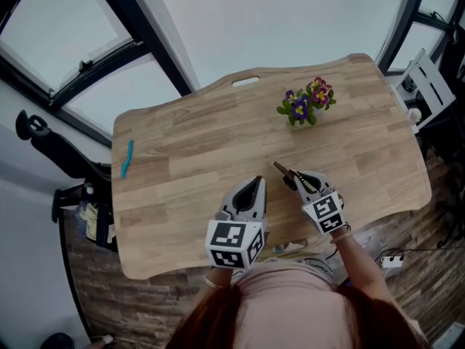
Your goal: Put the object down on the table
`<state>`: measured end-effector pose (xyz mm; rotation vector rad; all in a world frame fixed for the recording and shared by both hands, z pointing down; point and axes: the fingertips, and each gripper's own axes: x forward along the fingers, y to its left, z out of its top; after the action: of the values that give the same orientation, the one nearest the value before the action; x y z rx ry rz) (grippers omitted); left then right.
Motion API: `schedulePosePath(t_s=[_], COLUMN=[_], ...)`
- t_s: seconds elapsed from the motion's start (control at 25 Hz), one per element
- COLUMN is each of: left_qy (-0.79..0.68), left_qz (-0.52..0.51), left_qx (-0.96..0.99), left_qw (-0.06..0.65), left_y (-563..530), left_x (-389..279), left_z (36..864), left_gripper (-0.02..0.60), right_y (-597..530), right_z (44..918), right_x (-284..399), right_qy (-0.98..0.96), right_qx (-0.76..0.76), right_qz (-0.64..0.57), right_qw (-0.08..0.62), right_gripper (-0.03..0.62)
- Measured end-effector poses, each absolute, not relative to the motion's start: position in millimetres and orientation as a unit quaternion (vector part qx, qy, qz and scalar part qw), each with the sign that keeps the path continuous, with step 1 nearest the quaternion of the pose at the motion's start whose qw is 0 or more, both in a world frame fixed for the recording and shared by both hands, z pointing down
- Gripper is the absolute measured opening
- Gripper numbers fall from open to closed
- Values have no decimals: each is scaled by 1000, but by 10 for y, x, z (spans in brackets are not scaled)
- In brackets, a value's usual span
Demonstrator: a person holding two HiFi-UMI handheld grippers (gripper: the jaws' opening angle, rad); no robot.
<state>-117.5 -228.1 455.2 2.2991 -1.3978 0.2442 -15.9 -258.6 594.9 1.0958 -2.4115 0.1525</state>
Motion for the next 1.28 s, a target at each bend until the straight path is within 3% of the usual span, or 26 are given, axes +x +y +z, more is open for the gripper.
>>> schedulePosePath(t_s=[1.28], left_qy=[-495], left_qz=[91], left_qx=[830], left_qw=[241], left_y=[-2341], left_x=[-1157], left_z=[4693], left_gripper=[2], right_y=[-2630], right_z=[6307], right_x=[-181], right_qy=[-870], right_qx=[392], right_qz=[27], right_qw=[297], right_gripper=[5])
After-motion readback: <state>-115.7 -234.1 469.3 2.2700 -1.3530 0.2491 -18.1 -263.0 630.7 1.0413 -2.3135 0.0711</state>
